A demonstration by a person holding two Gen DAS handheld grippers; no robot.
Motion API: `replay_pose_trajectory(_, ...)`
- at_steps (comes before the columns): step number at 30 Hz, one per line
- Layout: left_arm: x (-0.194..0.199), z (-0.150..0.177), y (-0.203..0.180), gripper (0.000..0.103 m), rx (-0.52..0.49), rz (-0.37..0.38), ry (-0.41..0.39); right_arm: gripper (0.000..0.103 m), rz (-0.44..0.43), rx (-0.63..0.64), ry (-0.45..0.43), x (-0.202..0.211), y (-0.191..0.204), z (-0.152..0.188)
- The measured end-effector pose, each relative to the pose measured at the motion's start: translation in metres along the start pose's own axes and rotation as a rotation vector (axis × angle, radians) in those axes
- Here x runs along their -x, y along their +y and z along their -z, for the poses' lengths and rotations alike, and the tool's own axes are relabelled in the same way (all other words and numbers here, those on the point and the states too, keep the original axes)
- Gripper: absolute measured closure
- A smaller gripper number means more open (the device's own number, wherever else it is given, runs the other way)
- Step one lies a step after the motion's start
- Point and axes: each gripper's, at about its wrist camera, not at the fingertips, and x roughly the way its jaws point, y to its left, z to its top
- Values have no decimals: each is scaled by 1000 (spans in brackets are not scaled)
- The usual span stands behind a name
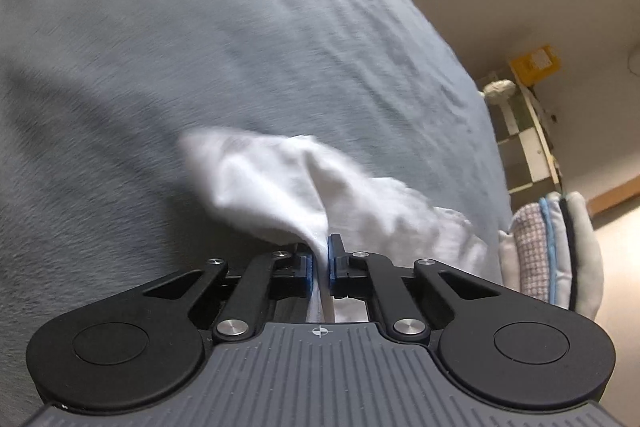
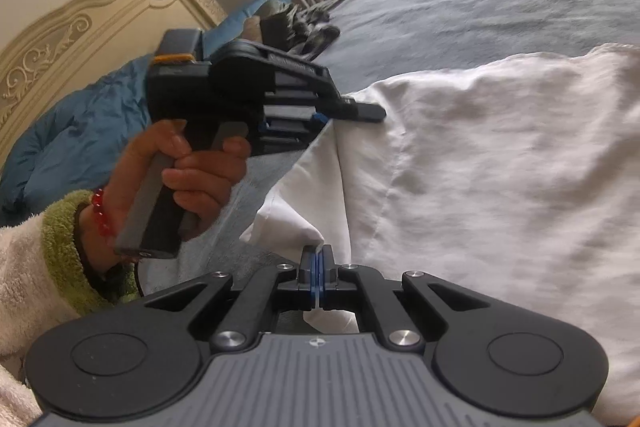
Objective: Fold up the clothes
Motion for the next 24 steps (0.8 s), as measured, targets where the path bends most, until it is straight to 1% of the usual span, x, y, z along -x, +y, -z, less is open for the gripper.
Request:
replay_pose_trajectory(7, -17, 1, -89, 98, -216, -14, 55, 103, 20, -85, -86, 39, -21, 13)
replay_pose_trajectory(13, -61, 21, -171, 100, -410, -25, 129, 103, 63, -210, -198, 86, -54, 32)
replay_pose_trajectory(17, -101, 46, -207, 101, -502, -9, 190, 103, 105, -315, -266, 114, -81, 53)
replay_pose_trajectory(18, -112, 52, -212, 99, -515, -7, 214, 103, 115, -345, -279, 119, -89, 59)
replay_pose_trajectory(20, -131, 62, -217, 97, -509, 0, 276, 103, 114, -442, -294, 123, -109, 74)
replay_pose_trajectory(22, -139, 68, -217, 92, -483, 2, 285, 103, 110, -539, -306, 126, -130, 88)
replay_pose_trajectory(23, -138, 69, -216, 85, -476, 17, 279, 103, 92, -584, -306, 125, -138, 94)
replay_pose_trajectory(24, -137, 69, -215, 80, -469, 33, 273, 103, 73, -615, -306, 124, -143, 98)
